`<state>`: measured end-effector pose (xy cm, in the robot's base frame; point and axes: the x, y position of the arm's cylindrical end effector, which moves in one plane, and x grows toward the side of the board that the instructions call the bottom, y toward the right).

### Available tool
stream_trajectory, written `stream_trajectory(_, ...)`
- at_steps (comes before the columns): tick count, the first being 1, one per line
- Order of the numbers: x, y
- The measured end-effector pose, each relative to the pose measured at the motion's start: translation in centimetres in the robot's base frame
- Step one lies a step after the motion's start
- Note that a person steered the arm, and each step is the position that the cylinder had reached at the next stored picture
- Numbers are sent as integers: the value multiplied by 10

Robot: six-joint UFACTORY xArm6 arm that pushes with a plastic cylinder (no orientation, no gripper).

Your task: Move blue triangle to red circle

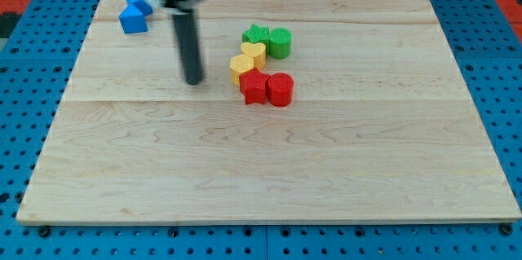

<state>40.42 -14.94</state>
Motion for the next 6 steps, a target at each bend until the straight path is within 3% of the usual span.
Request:
stream_trajectory(1, -31, -96)
stream_trajectory(2, -70, -155)
stream_trajectory(4, -123, -101)
stream_trajectory(5, -135, -92)
stream_trajectory(6, -133, -47)
